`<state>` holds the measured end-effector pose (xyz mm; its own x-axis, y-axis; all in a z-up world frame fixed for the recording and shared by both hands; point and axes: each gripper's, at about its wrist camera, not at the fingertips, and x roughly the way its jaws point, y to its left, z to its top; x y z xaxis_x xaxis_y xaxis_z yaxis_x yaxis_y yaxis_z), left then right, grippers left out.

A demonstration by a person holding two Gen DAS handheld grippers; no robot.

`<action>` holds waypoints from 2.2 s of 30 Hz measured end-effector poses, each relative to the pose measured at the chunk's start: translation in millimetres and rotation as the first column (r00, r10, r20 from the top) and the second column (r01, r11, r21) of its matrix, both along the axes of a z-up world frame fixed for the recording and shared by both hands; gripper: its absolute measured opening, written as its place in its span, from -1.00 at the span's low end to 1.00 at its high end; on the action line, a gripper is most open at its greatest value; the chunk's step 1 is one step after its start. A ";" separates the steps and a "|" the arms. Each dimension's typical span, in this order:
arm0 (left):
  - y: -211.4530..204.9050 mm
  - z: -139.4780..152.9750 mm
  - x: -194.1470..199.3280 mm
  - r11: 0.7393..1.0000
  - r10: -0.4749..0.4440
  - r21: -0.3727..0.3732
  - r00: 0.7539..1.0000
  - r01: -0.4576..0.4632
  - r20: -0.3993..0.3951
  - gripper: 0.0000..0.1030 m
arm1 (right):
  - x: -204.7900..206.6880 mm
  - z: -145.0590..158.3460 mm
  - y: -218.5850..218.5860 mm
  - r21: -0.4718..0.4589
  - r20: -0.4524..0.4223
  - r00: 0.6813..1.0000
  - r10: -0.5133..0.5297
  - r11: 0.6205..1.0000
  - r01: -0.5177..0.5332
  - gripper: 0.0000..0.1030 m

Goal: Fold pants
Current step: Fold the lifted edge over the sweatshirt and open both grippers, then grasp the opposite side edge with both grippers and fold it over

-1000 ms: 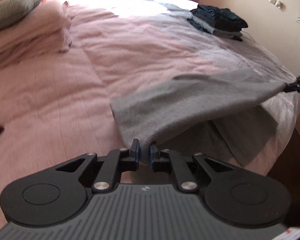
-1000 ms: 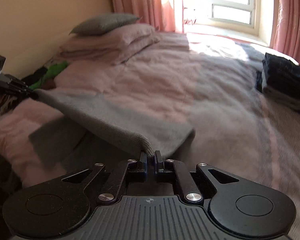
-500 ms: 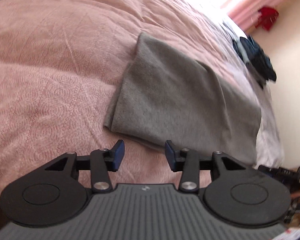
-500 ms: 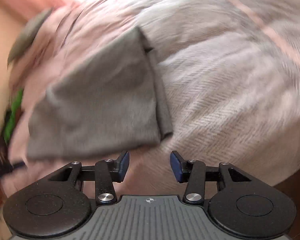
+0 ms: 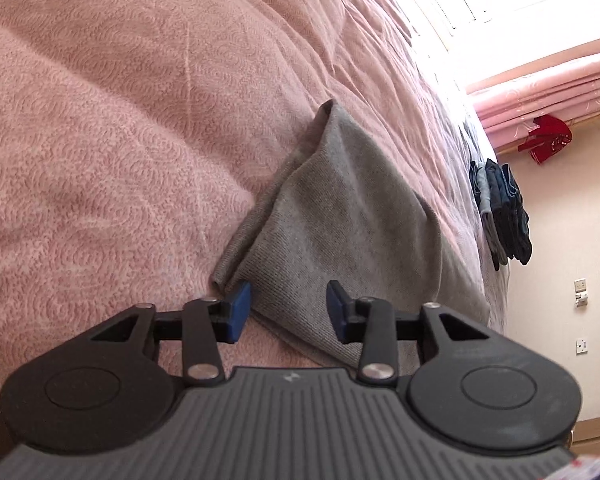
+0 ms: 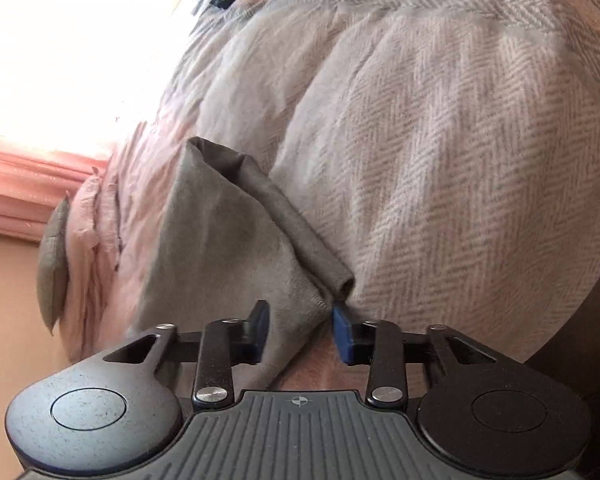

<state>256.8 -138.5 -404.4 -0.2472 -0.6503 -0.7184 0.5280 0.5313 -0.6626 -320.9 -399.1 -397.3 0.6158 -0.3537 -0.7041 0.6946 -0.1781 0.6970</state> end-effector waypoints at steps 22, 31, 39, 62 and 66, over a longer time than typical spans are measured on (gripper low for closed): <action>-40.1 45.9 27.7 0.984 -0.177 0.074 0.919 0.161 0.352 -0.42 | 34.0 63.7 -21.8 -0.191 -0.409 0.886 0.217 0.929 -0.316 -0.10; -189.6 28.9 69.7 0.978 -0.208 0.029 0.961 0.206 0.184 0.23 | 64.5 41.1 -141.2 -0.164 -0.209 0.961 0.181 0.962 -0.217 0.03; -235.1 0.3 58.2 0.923 -0.377 0.136 0.916 0.360 0.138 -0.46 | 74.4 24.1 -161.3 -0.117 -0.064 0.976 0.206 0.970 -0.213 -0.07; -210.5 8.0 52.5 0.958 -0.283 0.022 0.931 0.286 0.231 -0.52 | 89.9 17.2 -164.2 -0.096 -0.132 0.985 0.109 0.988 -0.122 -0.42; -218.6 3.4 50.3 0.947 -0.320 0.075 0.906 0.312 0.276 -0.94 | 94.4 15.6 -170.5 -0.127 -0.172 0.978 0.114 0.982 -0.137 -0.84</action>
<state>307.2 -357.1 -401.0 -0.2214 -0.5503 -0.8051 0.8333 0.3221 -0.4492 -226.5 -569.6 -381.7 0.5419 -0.3819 -0.7487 0.8118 0.0073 0.5839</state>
